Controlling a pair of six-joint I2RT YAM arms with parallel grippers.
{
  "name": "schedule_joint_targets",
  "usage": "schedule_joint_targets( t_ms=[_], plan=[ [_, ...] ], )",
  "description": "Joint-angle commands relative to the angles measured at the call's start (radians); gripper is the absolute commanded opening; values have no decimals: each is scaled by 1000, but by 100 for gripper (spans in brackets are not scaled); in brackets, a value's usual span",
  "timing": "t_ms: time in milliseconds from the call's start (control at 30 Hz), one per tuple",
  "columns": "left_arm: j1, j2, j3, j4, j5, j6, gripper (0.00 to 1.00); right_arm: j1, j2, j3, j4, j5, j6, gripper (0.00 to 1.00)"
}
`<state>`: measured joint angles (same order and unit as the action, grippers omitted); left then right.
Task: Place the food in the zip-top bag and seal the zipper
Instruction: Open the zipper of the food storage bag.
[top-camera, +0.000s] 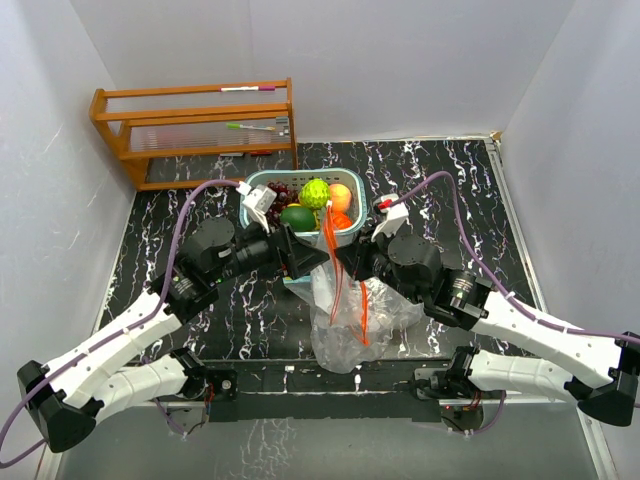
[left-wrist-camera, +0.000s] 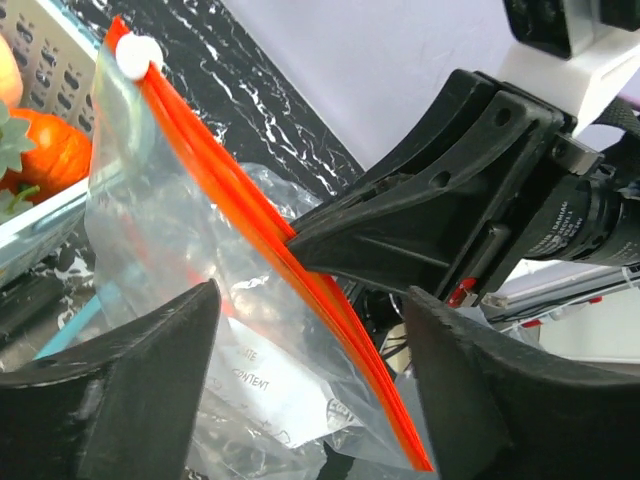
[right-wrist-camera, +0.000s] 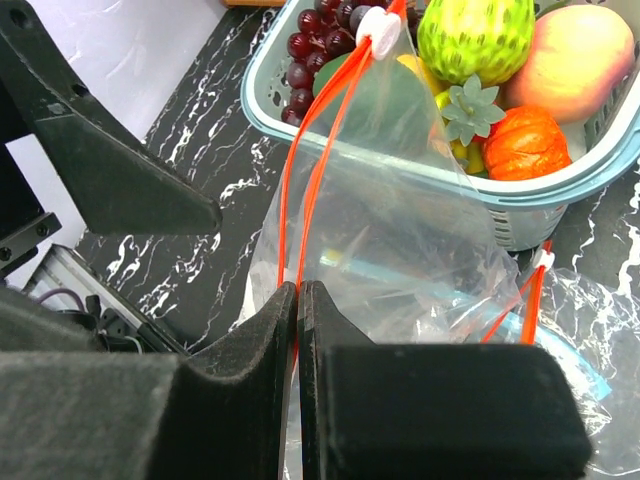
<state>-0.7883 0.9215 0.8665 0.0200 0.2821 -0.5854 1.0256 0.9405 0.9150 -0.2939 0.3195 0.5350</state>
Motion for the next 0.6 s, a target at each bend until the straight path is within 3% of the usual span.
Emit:
schedule_joint_targets(
  t_ms=[0,133,200,567],
  plan=[
    [2,7,47,86,34,-95,60,0,-26,13,101,-4,-12,8],
    [1,46,55,95,78,-119,34,-1,-40,1,133,-18,-10,8],
    [1,52,41,94,77,-125,26,0,-42,-3,157,-46,-11,8],
    [1,34,27,64,54,-134,17,0,-24,-18,209,-86,-12,8]
  ],
)
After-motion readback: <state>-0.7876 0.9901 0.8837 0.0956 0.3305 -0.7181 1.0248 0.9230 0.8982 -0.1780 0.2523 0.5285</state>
